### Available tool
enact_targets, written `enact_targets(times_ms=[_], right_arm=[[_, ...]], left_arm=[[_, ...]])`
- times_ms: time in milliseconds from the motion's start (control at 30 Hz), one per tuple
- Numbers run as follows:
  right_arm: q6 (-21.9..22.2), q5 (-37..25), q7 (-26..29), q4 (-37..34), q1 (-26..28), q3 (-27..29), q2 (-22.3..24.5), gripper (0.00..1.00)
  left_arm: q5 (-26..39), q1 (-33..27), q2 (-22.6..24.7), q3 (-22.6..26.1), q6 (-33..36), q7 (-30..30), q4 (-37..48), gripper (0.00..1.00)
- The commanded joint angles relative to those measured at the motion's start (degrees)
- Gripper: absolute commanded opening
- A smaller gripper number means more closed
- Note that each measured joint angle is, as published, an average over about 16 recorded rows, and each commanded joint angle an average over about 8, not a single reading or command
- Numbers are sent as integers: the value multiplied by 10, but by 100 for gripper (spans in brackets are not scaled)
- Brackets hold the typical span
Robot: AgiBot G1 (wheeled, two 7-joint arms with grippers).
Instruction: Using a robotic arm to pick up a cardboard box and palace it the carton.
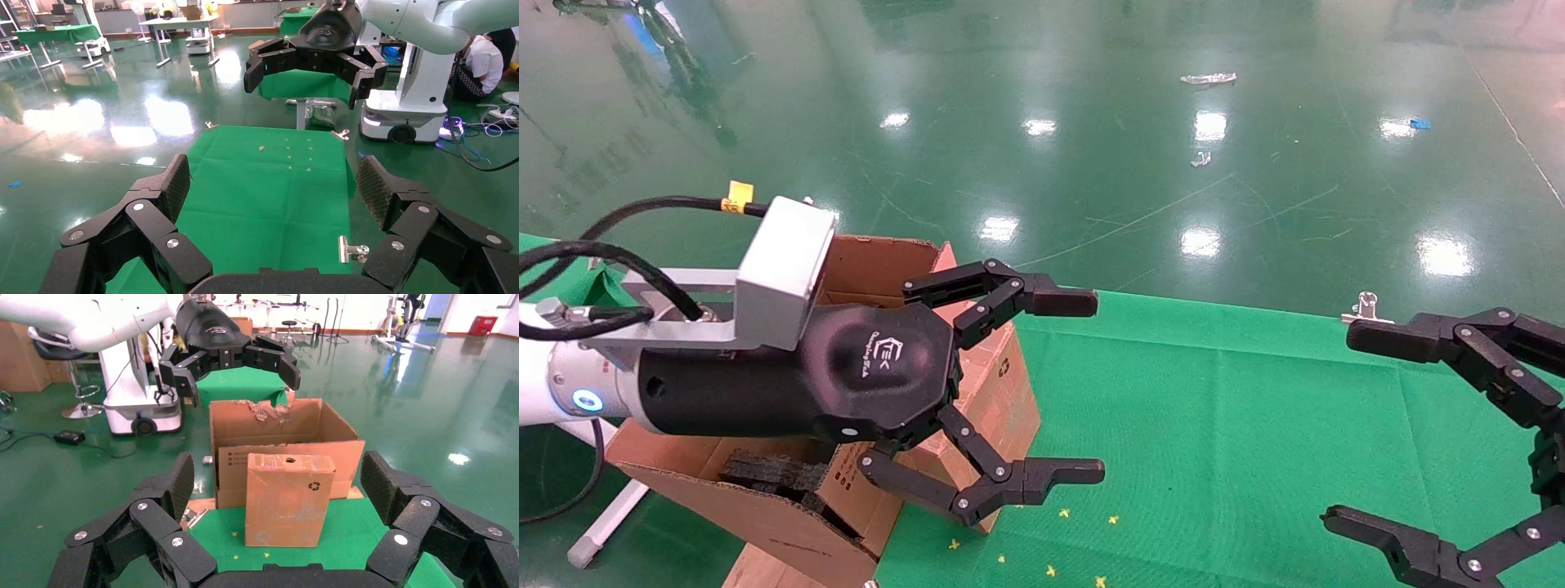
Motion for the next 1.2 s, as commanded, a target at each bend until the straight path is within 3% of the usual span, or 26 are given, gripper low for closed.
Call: enact_targets(times_ms=[33, 433, 633, 833, 1200], right_arm=[[0, 0, 0, 0, 0, 0, 0, 100], [0, 0, 0, 0, 0, 0, 0, 100], [0, 0, 0, 0, 0, 0, 0, 100], [0, 0, -1, -1, 0, -1, 0, 100], [0, 1, -1, -1, 1, -1, 0, 100]], left_arm=[[0, 0, 0, 0, 0, 0, 0, 100], [11, 0, -1, 5, 3, 3, 1, 100], [82, -18, 0, 37, 20, 16, 7, 100], [223, -90, 16, 111, 44, 15, 9, 100], [408, -318, 37, 309, 58, -1, -15, 100]])
